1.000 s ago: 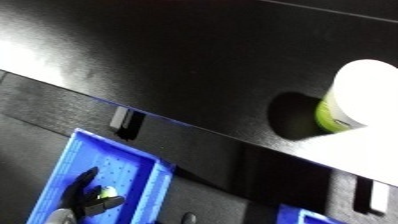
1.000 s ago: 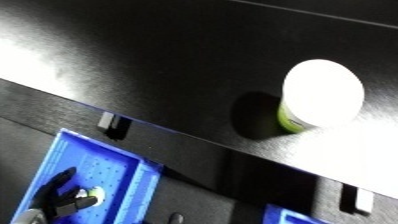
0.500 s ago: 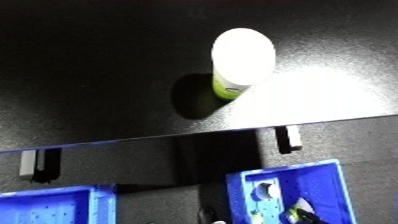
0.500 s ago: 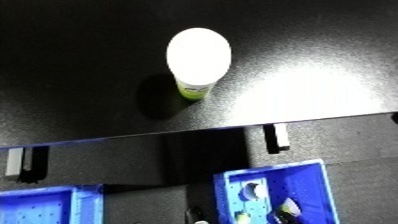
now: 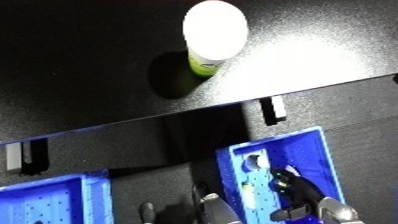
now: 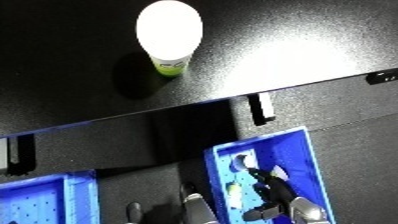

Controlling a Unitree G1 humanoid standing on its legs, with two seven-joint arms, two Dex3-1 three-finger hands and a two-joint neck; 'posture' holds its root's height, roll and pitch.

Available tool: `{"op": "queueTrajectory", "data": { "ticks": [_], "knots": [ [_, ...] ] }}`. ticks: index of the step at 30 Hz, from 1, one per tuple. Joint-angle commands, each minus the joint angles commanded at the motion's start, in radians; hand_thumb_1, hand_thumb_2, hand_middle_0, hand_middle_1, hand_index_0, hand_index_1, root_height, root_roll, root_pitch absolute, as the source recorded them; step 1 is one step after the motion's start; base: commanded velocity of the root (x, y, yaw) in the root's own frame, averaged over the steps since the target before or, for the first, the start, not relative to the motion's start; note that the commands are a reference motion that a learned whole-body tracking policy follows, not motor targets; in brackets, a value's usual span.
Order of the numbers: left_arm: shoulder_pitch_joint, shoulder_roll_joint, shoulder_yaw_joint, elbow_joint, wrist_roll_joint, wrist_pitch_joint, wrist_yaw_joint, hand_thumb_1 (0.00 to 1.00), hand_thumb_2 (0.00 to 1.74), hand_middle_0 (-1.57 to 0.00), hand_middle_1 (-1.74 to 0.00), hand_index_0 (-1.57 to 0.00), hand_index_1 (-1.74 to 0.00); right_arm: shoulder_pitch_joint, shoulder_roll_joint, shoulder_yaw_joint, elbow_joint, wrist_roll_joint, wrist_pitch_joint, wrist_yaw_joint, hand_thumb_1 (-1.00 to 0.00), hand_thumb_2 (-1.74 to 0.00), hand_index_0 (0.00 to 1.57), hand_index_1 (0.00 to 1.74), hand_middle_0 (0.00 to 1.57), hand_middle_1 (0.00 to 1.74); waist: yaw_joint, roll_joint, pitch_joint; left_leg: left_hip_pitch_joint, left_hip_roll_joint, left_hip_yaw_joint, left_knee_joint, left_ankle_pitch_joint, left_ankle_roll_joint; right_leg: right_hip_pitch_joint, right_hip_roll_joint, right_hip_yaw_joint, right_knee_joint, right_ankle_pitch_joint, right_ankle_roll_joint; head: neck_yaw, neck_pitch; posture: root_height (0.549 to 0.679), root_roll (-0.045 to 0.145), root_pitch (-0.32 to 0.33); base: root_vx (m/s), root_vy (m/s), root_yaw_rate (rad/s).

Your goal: Pick up the object and place it into the box

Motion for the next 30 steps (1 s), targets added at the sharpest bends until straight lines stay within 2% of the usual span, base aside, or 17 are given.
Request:
{"op": "queueTrajectory", "data": {
  "ticks": [4,6,9,11,14,19,22,25,27,30],
  "knots": [
    [0.020,0.018,0.014,-0.014,-0.008,0.013,-0.010,0.00,0.00,0.00,0.00,0.00,0.00,0.034,-0.037,0.028,-0.165,0.008,0.092,0.094,0.00,0.00,0.00,0.00,0.00,0.00,-0.007,-0.015,0.000,-0.006,0.005,0.003,-0.002,0.001,-0.0014,-0.005,0.0009,-0.004,-0.002,0.000,0.0014,-0.040,0.028,0.635,0.037,-0.041,-0.029,-0.033,-0.051],
    [0.033,0.030,0.024,-0.023,-0.015,0.017,-0.013,0.00,0.00,0.00,0.00,0.00,0.00,0.064,-0.063,0.037,-0.294,0.024,0.159,0.138,0.00,0.00,0.00,0.00,0.00,0.00,-0.013,-0.024,0.000,-0.007,0.009,0.006,-0.006,0.004,-0.0032,-0.006,0.0014,-0.006,-0.005,0.000,0.0027,-0.068,0.041,0.635,0.035,-0.038,-0.032,-0.038,-0.063],
    [0.053,0.050,0.041,-0.031,-0.024,0.015,-0.017,0.00,0.00,0.00,0.00,0.00,0.00,0.120,-0.101,0.033,-0.518,0.066,0.260,0.197,0.00,0.00,0.00,0.00,0.00,0.00,-0.026,-0.041,-0.003,-0.006,0.016,0.011,-0.017,0.009,-0.0086,-0.006,0.0010,-0.009,-0.010,0.001,0.0059,-0.121,0.054,0.636,0.032,-0.033,-0.019,-0.031,-0.079],
    [0.066,0.060,0.051,-0.030,-0.029,0.008,-0.020,0.00,0.00,0.00,0.00,0.00,0.00,0.153,-0.125,0.021,-0.656,0.093,0.308,0.244,0.00,0.00,0.00,0.00,0.00,0.00,-0.035,-0.052,-0.006,-0.005,0.022,0.016,-0.022,0.013,-0.0133,-0.007,0.0003,-0.010,-0.013,0.001,0.0085,-0.151,0.065,0.636,0.031,-0.030,-0.015,-0.022,-0.098],
    [0.079,0.069,0.058,-0.018,-0.041,-0.006,-0.026,0.00,0.00,0.00,0.00,0.00,0.00,0.179,-0.161,0.000,-0.816,0.143,0.348,0.335,0.00,0.00,0.00,0.00,0.00,0.00,-0.046,-0.064,-0.012,-0.004,0.032,0.023,-0.029,0.016,-0.0202,-0.008,-0.0005,-0.012,-0.017,0.000,0.0122,-0.179,0.081,0.636,0.030,-0.027,-0.009,-0.015,-0.092],
    [0.083,0.081,0.059,0.019,-0.053,-0.025,-0.043,0.00,0.00,0.00,0.00,0.00,0.00,0.175,-0.202,-0.055,-1.056,0.284,0.401,0.473,0.00,0.00,0.00,0.00,0.00,0.00,-0.056,-0.076,-0.025,-0.005,0.046,0.033,-0.028,0.014,-0.0307,-0.008,-0.0007,-0.013,-0.016,-0.005,0.0172,-0.209,0.098,0.636,0.028,-0.024,0.004,-0.014,-0.056],
    [0.080,0.081,0.056,0.038,-0.054,-0.031,-0.050,0.00,0.00,0.00,0.00,0.00,0.00,0.154,-0.211,-0.090,-1.155,0.387,0.396,0.516,0.00,0.00,0.00,0.00,0.00,0.00,-0.059,-0.078,-0.035,-0.007,0.053,0.036,-0.026,0.011,-0.0353,-0.007,-0.0002,-0.014,-0.017,-0.008,0.0176,-0.212,0.101,0.636,0.029,-0.022,0.011,-0.006,-0.016],
    [0.077,0.076,0.051,0.057,-0.051,-0.039,-0.055,0.00,0.00,0.00,0.00,0.00,0.00,0.124,-0.201,-0.127,-1.217,0.502,0.351,0.533,0.00,0.00,0.00,0.00,0.00,0.00,-0.060,-0.077,-0.044,-0.005,0.056,0.038,-0.027,0.009,-0.0399,-0.003,0.0011,-0.012,-0.021,-0.011,0.0168,-0.215,0.101,0.637,0.031,-0.020,0.020,0.002,0.021],
    [0.076,0.069,0.049,0.066,-0.047,-0.041,-0.057,0.00,0.00,0.00,0.00,0.00,0.00,0.101,-0.178,-0.154,-1.248,0.585,0.307,0.526,0.00,0.00,0.00,0.00,0.00,0.00,-0.061,-0.073,-0.049,-0.003,0.057,0.039,-0.026,0.006,-0.0423,0.001,0.0015,-0.011,-0.023,-0.012,0.0163,-0.210,0.101,0.637,0.033,-0.021,0.028,0.011,0.032],
    [0.073,0.055,0.047,0.072,-0.040,-0.041,-0.057,0.00,0.00,0.00,0.00,0.00,0.00,0.057,-0.139,-0.197,-1.282,0.704,0.233,0.485,0.00,0.00,0.00,0.00,0.00,0.00,-0.062,-0.065,-0.054,-0.002,0.057,0.039,-0.022,0.002,-0.0443,0.004,0.0007,-0.009,-0.021,-0.015,0.0148,-0.193,0.100,0.637,0.036,-0.022,0.021,0.022,0.034]
  ]
}}
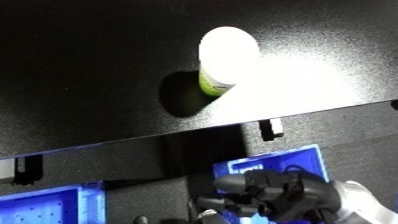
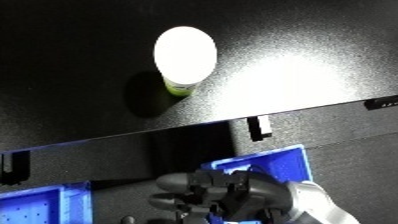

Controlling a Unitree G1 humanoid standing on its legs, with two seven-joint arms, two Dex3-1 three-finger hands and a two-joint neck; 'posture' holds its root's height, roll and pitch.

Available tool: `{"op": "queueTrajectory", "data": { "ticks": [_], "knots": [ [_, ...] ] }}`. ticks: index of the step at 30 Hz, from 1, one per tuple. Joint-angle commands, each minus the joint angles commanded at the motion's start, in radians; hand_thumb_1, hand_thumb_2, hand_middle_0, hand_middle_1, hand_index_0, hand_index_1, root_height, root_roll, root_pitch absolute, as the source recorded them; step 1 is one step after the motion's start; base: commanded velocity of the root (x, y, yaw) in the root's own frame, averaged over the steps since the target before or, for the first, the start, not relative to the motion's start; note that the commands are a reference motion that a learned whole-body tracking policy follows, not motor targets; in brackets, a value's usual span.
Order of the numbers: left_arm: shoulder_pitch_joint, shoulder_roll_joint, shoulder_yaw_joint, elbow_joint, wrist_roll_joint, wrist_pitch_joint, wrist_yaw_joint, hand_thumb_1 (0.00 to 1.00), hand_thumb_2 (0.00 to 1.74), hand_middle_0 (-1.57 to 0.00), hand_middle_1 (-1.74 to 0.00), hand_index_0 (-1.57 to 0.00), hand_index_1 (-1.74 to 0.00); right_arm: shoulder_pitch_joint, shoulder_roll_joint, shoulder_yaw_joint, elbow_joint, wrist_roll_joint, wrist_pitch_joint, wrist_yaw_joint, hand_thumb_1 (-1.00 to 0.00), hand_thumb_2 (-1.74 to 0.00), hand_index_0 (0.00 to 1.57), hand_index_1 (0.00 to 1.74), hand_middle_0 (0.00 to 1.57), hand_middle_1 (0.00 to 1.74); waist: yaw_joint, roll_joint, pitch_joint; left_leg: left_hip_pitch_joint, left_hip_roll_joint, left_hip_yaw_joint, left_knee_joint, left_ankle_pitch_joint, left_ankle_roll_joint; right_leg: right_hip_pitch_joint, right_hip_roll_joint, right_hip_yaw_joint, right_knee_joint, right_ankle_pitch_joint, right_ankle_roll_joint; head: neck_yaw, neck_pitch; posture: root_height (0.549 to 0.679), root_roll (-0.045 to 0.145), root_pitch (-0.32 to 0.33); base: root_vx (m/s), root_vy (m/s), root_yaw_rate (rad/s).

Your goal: Pick up the object and place it into the box

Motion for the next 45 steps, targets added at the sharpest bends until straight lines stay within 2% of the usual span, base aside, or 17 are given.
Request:
{"op": "queueTrajectory", "data": {
  "ticks": [3,7,11,13,15,16,18,19,20,22,23,24,25,27,29,37,45],
  "knots": [
    [-0.003,-0.014,0.001,0.003,0.011,0.005,-0.002,0.00,0.00,0.00,0.00,0.00,0.00,-0.049,0.039,-0.048,-0.019,0.078,-0.083,-0.062,0.00,0.00,0.00,0.00,0.00,0.00,0.001,0.010,-0.004,-0.002,-0.003,-0.001,0.007,-0.005,-0.0008,0.003,-0.0004,0.002,0.003,-0.003,-0.0032,0.022,-0.001,0.637,0.039,-0.024,0.020,0.027,0.044],
    [-0.003,-0.028,0.003,-0.001,0.024,0.015,-0.004,0.00,0.00,0.00,0.00,0.00,0.00,-0.104,0.078,-0.120,-0.007,0.078,-0.218,-0.178,0.00,0.00,0.00,0.00,0.00,0.00,0.001,0.022,-0.006,-0.003,-0.007,-0.001,0.015,-0.010,-0.0008,0.005,-0.0007,0.003,0.005,-0.004,-0.0083,0.036,0.003,0.637,0.043,-0.028,0.023,0.018,0.057],
    [0.007,-0.038,0.008,-0.010,0.023,0.021,-0.005,0.00,0.00,0.00,0.00,0.00,0.00,-0.130,0.082,-0.192,0.033,-0.006,-0.367,-0.320,0.00,0.00,0.00,0.00,0.00,0.00,-0.003,0.030,-0.006,-0.004,-0.012,0.000,0.019,-0.012,0.0011,0.004,0.0014,0.004,0.008,-0.004,-0.0122,0.023,0.009,0.637,0.047,-0.031,0.020,0.027,0.000],
    [0.017,-0.043,0.008,-0.021,0.018,0.024,0.000,0.00,0.00,0.00,0.00,0.00,0.00,-0.135,0.071,-0.225,0.063,-0.101,-0.464,-0.416,0.00,0.00,0.00,0.00,0.00,0.00,-0.007,0.033,-0.004,-0.003,-0.014,0.003,0.020,-0.011,0.0036,0.001,0.0033,0.007,0.009,-0.003,-0.0139,0.008,0.015,0.637,0.050,-0.032,0.022,0.034,-0.041],
    [0.021,-0.047,0.007,-0.026,0.013,0.026,0.005,0.00,0.00,0.00,0.00,0.00,0.00,-0.138,0.059,-0.231,0.077,-0.147,-0.494,-0.466,0.00,0.00,0.00,0.00,0.00,0.00,-0.010,0.034,-0.003,-0.001,-0.014,0.006,0.020,-0.011,0.0052,0.001,0.0046,0.009,0.009,-0.003,-0.0147,0.004,0.016,0.637,0.052,-0.034,0.021,0.034,-0.047],
    [0.021,-0.047,0.007,-0.026,0.013,0.026,0.005,0.00,0.00,0.00,0.00,0.00,0.00,-0.138,0.059,-0.231,0.077,-0.147,-0.494,-0.466,0.00,0.00,0.00,0.00,0.00,0.00,-0.010,0.034,-0.003,-0.001,-0.014,0.006,0.020,-0.011,0.0052,0.001,0.0046,0.009,0.009,-0.003,-0.0147,0.004,0.016,0.637,0.052,-0.034,0.021,0.033,-0.042],
    [0.024,-0.050,0.005,-0.032,0.011,0.029,0.010,0.00,0.00,0.00,0.00,0.00,0.00,-0.146,0.045,-0.229,0.093,-0.188,-0.498,-0.514,0.00,0.00,0.00,0.00,0.00,0.00,-0.011,0.034,-0.001,0.000,-0.015,0.008,0.020,-0.011,0.0064,0.001,0.0053,0.011,0.009,-0.003,-0.0153,0.006,0.016,0.637,0.054,-0.035,0.022,0.025,-0.023],
    [0.025,-0.055,0.000,-0.040,0.010,0.033,0.018,0.00,0.00,0.00,0.00,0.00,0.00,-0.158,0.029,-0.218,0.114,-0.236,-0.488,-0.567,0.00,0.00,0.00,0.00,0.00,0.00,-0.010,0.034,0.001,0.002,-0.017,0.009,0.020,-0.011,0.0077,0.002,0.0054,0.014,0.009,-0.003,-0.0166,0.010,0.014,0.637,0.055,-0.038,0.025,0.019,-0.007],
    [0.025,-0.055,0.000,-0.040,0.010,0.033,0.018,0.00,0.00,0.00,0.00,0.00,0.00,-0.158,0.029,-0.218,0.114,-0.236,-0.488,-0.567,0.00,0.00,0.00,0.00,0.00,0.00,-0.010,0.034,0.001,0.002,-0.017,0.009,0.020,-0.011,0.0077,0.002,0.0054,0.014,0.009,-0.003,-0.0166,0.010,0.014,0.637,0.055,-0.038,0.025,0.019,-0.007],
    [0.026,-0.059,-0.005,-0.048,0.011,0.035,0.026,0.00,0.00,0.00,0.00,0.00,0.00,-0.175,0.014,-0.201,0.131,-0.298,-0.464,-0.635,0.00,0.00,0.00,0.00,0.00,0.00,-0.007,0.034,0.004,0.004,-0.018,0.009,0.020,-0.010,0.0091,0.004,0.0051,0.015,0.010,-0.004,-0.0186,0.015,0.015,0.637,0.057,-0.041,0.023,0.014,0.003],
    [0.026,-0.062,-0.008,-0.052,0.012,0.037,0.029,0.00,0.00,0.00,0.00,0.00,0.00,-0.184,0.006,-0.191,0.141,-0.333,-0.446,-0.672,0.00,0.00,0.00,0.00,0.00,0.00,-0.005,0.034,0.006,0.004,-0.019,0.008,0.021,-0.010,0.0098,0.005,0.0047,0.015,0.010,-0.005,-0.0195,0.020,0.012,0.637,0.057,-0.043,0.026,0.008,0.019],
    [0.026,-0.065,-0.013,-0.059,0.016,0.040,0.035,0.00,0.00,0.00,0.00,0.00,0.00,-0.201,-0.009,-0.167,0.160,-0.402,-0.410,-0.748,0.00,0.00,0.00,0.00,0.00,0.00,0.000,0.034,0.008,0.005,-0.020,0.006,0.022,-0.010,0.0114,0.006,0.0038,0.016,0.012,-0.006,-0.0214,0.027,0.010,0.637,0.057,-0.045,0.023,-0.001,0.029],
    [0.026,-0.065,-0.013,-0.059,0.016,0.040,0.035,0.00,0.00,0.00,0.00,0.00,0.00,-0.201,-0.009,-0.167,0.160,-0.402,-0.410,-0.748,0.00,0.00,0.00,0.00,0.00,0.00,0.000,0.034,0.008,0.005,-0.020,0.006,0.022,-0.010,0.0114,0.006,0.0038,0.016,0.012,-0.006,-0.0214,0.027,0.010,0.637,0.057,-0.045,0.023,-0.001,0.029],
    [0.027,-0.069,-0.022,-0.069,0.022,0.044,0.045,0.00,0.00,0.00,0.00,0.00,0.00,-0.224,-0.031,-0.122,0.194,-0.483,-0.346,-0.839,0.00,0.00,0.00,0.00,0.00,0.00,0.009,0.033,0.011,0.005,-0.022,0.002,0.026,-0.010,0.0143,0.005,0.0019,0.015,0.016,-0.006,-0.0241,0.041,0.008,0.636,0.056,-0.048,0.025,-0.006,0.035],
    [0.027,-0.070,-0.029,-0.074,0.026,0.046,0.049,0.00,0.00,0.00,0.00,0.00,0.00,-0.240,-0.044,-0.090,0.217,-0.516,-0.303,-0.879,0.00,0.00,0.00,0.00,0.00,0.00,0.016,0.033,0.013,0.004,-0.024,-0.003,0.027,-0.010,0.0165,0.005,0.0010,0.014,0.019,-0.007,-0.0258,0.053,0.005,0.635,0.055,-0.049,0.025,-0.013,0.042],
    [0.012,-0.071,-0.051,-0.083,0.043,0.051,0.062,0.00,0.00,0.00,0.00,0.00,0.00,-0.330,-0.059,0.029,0.335,-0.566,-0.164,-0.949,0.00,0.00,0.00,0.00,0.00,0.00,0.044,0.036,0.020,0.004,-0.035,-0.018,0.022,-0.007,0.0230,0.006,-0.0029,0.011,0.021,-0.010,-0.0300,0.105,0.014,0.634,0.051,-0.052,0.021,-0.009,0.055],
    [-0.009,-0.070,-0.070,-0.092,0.045,0.062,0.070,0.00,0.00,0.00,0.00,0.00,0.00,-0.432,-0.054,0.114,0.446,-0.563,-0.091,-0.956,0.00,0.00,0.00,0.00,0.00,0.00,0.069,0.048,0.025,-0.002,-0.044,-0.027,0.023,-0.006,0.0252,0.002,-0.0089,0.007,0.028,-0.013,-0.0348,0.156,0.022,0.633,0.050,-0.052,0.008,0.004,0.067]
  ]
}}
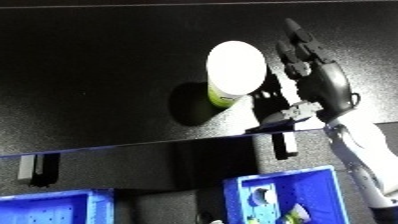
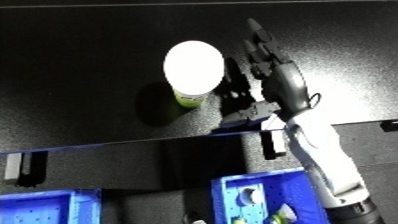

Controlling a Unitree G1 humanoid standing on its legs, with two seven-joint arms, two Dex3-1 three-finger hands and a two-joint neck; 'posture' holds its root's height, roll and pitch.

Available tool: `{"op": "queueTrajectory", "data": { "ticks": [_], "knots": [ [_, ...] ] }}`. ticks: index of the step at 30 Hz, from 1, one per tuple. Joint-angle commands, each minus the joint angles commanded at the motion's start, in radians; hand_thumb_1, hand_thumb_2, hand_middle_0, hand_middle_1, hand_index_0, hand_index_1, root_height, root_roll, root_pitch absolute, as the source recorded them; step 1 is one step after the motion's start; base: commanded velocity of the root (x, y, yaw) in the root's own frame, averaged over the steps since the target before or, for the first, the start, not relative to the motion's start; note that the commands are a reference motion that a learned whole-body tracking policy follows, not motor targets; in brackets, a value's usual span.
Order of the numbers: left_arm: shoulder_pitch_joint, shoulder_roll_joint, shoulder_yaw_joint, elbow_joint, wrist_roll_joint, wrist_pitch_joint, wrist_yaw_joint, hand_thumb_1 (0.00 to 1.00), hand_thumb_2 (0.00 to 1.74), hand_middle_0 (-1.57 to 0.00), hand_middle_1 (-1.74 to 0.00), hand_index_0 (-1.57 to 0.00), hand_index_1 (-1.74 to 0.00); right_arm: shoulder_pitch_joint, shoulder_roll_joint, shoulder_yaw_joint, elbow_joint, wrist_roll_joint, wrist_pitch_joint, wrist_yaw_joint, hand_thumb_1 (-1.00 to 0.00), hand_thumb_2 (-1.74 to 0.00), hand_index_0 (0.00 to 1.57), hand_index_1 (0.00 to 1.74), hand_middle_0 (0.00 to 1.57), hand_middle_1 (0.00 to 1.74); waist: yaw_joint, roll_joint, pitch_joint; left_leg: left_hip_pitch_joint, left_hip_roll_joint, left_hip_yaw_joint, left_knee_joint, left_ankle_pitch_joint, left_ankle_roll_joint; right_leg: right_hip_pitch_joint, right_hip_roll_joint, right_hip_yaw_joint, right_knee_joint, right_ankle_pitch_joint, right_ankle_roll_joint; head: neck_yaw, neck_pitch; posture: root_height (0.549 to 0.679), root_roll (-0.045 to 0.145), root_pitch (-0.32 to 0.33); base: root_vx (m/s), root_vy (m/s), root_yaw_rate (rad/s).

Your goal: Pick up the object and place it into the box

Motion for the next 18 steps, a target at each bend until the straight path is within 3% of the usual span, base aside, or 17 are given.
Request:
{"op": "queueTrajectory", "data": {
  "ticks": [9,18],
  "knots": [
    [-0.003,-0.004,-0.009,-0.003,0.005,0.014,-0.001,0.00,0.00,0.00,0.00,0.00,0.00,-0.082,0.036,0.063,0.042,0.019,0.042,0.009,0.00,0.00,0.00,0.00,0.00,0.00,0.020,0.011,0.001,-0.001,-0.008,-0.005,0.002,0.000,0.0016,0.000,-0.0026,0.000,0.008,-0.006,-0.0080,0.062,0.007,0.633,0.051,-0.054,0.010,0.009,0.053],
    [-0.005,-0.014,-0.016,-0.012,0.011,0.022,0.003,0.00,0.00,0.00,0.00,0.00,0.00,-0.111,0.069,0.086,-0.003,0.015,0.062,0.005,-0.45,-0.78,0.71,0.78,0.71,0.78,0.025,0.014,-0.002,0.000,-0.011,-0.006,0.001,0.002,-0.0007,-0.002,-0.0053,0.003,0.012,-0.009,-0.0094,0.084,0.008,0.632,0.055,-0.054,0.007,0.011,0.030]
  ]
}}
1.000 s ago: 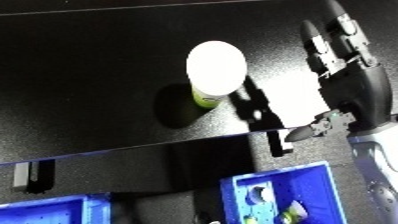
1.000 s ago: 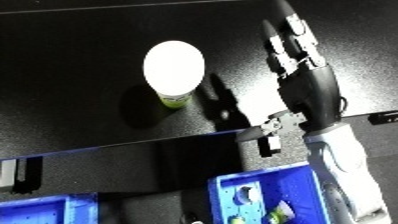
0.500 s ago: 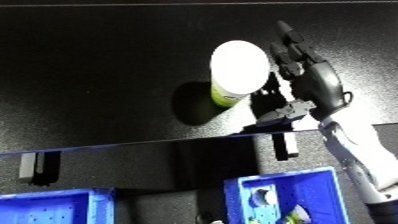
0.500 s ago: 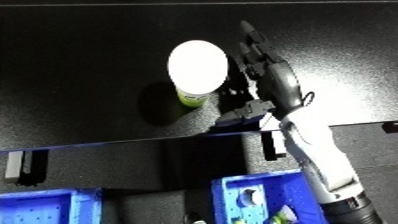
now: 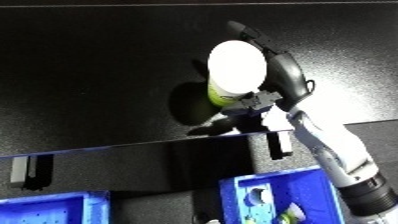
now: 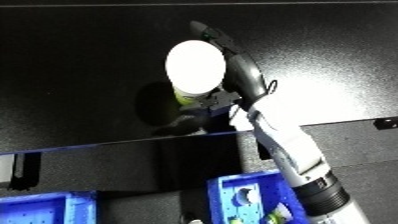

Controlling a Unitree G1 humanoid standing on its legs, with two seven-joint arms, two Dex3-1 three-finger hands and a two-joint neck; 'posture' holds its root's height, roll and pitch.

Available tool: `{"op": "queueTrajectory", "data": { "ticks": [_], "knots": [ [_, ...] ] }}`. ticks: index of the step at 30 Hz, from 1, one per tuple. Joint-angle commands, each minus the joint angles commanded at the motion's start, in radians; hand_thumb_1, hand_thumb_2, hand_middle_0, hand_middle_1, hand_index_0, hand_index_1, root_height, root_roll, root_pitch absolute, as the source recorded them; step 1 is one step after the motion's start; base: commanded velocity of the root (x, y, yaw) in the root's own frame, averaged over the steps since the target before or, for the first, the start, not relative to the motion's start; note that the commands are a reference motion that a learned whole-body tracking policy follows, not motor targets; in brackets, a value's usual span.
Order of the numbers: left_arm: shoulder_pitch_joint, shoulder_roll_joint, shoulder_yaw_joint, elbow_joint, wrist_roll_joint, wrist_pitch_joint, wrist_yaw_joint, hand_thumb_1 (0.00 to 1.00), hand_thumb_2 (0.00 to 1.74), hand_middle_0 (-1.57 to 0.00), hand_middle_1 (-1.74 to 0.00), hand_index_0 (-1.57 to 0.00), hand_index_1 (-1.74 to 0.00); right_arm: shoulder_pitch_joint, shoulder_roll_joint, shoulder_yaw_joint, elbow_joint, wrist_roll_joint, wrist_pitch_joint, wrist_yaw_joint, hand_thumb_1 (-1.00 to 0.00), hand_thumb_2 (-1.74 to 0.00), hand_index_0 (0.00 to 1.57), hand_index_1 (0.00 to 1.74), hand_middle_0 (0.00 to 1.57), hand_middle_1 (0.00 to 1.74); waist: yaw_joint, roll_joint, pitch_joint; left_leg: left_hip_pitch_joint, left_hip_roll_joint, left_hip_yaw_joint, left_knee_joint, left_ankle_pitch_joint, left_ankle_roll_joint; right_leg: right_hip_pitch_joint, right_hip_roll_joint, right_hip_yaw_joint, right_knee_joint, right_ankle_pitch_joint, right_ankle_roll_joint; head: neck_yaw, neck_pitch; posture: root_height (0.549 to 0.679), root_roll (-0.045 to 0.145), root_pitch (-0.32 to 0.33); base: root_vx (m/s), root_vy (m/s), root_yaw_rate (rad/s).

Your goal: Pick up the object and place it into the box

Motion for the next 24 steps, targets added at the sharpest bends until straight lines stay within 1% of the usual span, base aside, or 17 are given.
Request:
{"op": "queueTrajectory", "data": {
  "ticks": [6,10,14,18,21,22,24],
  "knots": [
    [-0.002,-0.007,-0.003,-0.006,0.002,0.004,0.011,0.00,0.00,0.00,0.00,0.00,0.00,0.012,0.011,0.000,-0.032,-0.005,0.011,-0.010,-0.75,-1.30,1.18,1.30,1.18,1.30,-0.003,-0.001,-0.003,0.003,0.001,0.003,-0.004,0.001,0.0001,-0.002,0.0003,0.002,-0.002,0.001,0.0008,0.013,0.008,0.633,0.056,-0.053,0.001,0.005,0.007],
    [-0.003,-0.007,-0.003,-0.005,0.004,0.005,0.013,0.00,0.00,0.00,0.00,0.00,0.00,0.018,0.006,-0.003,-0.041,-0.009,0.008,-0.014,-0.95,-1.65,1.49,1.65,1.49,1.65,-0.007,-0.002,-0.004,0.003,0.003,0.005,-0.004,0.001,-0.0012,-0.002,0.0003,0.003,-0.003,0.003,0.0013,0.021,0.014,0.633,0.057,-0.052,-0.003,-0.001,-0.008],
    [-0.002,-0.007,-0.004,-0.004,0.001,0.003,0.012,0.00,0.00,0.00,0.00,0.00,0.00,0.022,-0.005,-0.008,-0.044,-0.014,0.001,-0.018,-0.95,-1.65,1.49,1.65,1.49,1.65,-0.011,-0.002,-0.003,0.003,0.004,0.007,-0.005,0.001,-0.0019,-0.004,0.0013,0.007,-0.004,0.003,0.0020,0.029,0.022,0.633,0.058,-0.051,-0.007,0.005,-0.031],
    [0.002,-0.007,-0.001,-0.004,-0.003,-0.003,0.012,0.00,0.00,0.00,0.00,0.00,0.00,0.044,-0.020,-0.028,-0.071,-0.021,-0.022,-0.030,-0.95,-1.65,1.49,1.65,1.49,1.65,-0.021,-0.002,-0.004,0.004,0.008,0.013,-0.005,-0.002,-0.0033,-0.007,0.0045,0.012,-0.007,0.006,0.0049,0.050,0.041,0.633,0.058,-0.048,-0.011,0.008,-0.057],
    [0.005,-0.007,0.007,-0.004,-0.011,-0.009,0.013,0.00,0.00,0.00,0.00,0.00,0.00,0.065,-0.027,-0.049,-0.100,-0.026,-0.044,-0.043,-0.95,-1.65,1.49,1.65,1.49,1.65,-0.032,-0.005,-0.004,0.005,0.012,0.019,-0.006,-0.004,-0.0039,-0.011,0.0103,0.019,-0.012,0.009,0.0080,0.125,0.076,0.634,0.057,-0.043,-0.026,0.020,-0.093],
    [0.005,-0.007,0.007,-0.004,-0.011,-0.009,0.013,0.00,0.00,0.00,0.00,0.00,0.00,0.065,-0.027,-0.049,-0.100,-0.026,-0.044,-0.043,-0.95,-1.65,1.49,1.65,1.49,1.65,-0.032,-0.005,-0.004,0.005,0.012,0.019,-0.006,-0.004,-0.0039,-0.011,0.0103,0.019,-0.012,0.009,0.0080,0.125,0.076,0.634,0.057,-0.043,-0.029,0.029,-0.116],
    [0.008,-0.009,0.015,-0.004,-0.020,-0.015,0.013,0.00,0.00,0.00,0.00,0.00,0.00,0.085,-0.033,-0.066,-0.124,-0.031,-0.063,-0.056,-0.95,-1.65,1.49,1.65,1.49,1.65,-0.043,-0.007,-0.003,0.007,0.016,0.025,-0.009,-0.006,-0.0043,-0.014,0.0154,0.024,-0.015,0.012,0.0109,0.169,0.086,0.634,0.056,-0.040,-0.028,0.045,-0.141]
  ]
}}
